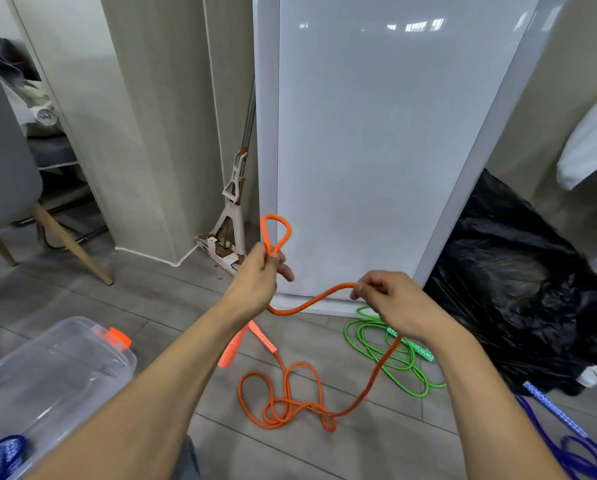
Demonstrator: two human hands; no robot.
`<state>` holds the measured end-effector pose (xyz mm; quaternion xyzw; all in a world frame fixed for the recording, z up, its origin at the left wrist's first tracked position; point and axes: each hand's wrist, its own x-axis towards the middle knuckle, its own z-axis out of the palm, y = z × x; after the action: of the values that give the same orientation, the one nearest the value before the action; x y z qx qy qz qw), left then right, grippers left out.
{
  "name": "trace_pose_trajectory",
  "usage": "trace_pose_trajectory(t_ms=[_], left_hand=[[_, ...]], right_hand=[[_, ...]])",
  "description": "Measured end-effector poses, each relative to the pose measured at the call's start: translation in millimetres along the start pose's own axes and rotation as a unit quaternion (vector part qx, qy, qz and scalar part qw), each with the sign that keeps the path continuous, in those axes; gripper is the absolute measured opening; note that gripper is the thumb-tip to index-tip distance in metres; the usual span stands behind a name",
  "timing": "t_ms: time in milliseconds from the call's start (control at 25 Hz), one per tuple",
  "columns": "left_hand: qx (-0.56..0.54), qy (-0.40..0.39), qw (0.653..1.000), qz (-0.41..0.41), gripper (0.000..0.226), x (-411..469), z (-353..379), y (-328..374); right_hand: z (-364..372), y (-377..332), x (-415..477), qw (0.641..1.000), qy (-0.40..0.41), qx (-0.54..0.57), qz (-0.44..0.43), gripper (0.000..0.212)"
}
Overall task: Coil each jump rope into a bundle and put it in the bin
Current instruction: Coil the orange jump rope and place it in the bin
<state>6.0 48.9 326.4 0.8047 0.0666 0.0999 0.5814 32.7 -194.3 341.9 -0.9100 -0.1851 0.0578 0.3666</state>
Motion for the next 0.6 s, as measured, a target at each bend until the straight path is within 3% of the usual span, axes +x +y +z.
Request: trace_pose_trajectory(t_ms=[120,280,440,600], left_hand=[[0.024,-0.089,0.996,0.009,0.018,-13.3,7.2,9.4],[0.064,-0.078,0.994,0.049,0.02,-16.1,10.8,12.3],[0.068,-0.124,0.987,0.077,0.019,-18.7,12.9,13.2],[0.063,-0.18,0.979,0.064,0.02,-21.3,25.2,10.4]], right_hand=[[16.0,-15.5,3.4,0.993,0.01,0.117,-0.028,0.024],[24.4,-25.0,2.8,0.982,-0.023,0.187,-0.028,0.027],[23.5,-29.3,-1.2,0.981,-0.037,0.186,-0.031,0.028],[29.8,-31.5,1.4,0.989,0.025,0.143,-0.024,0.024]])
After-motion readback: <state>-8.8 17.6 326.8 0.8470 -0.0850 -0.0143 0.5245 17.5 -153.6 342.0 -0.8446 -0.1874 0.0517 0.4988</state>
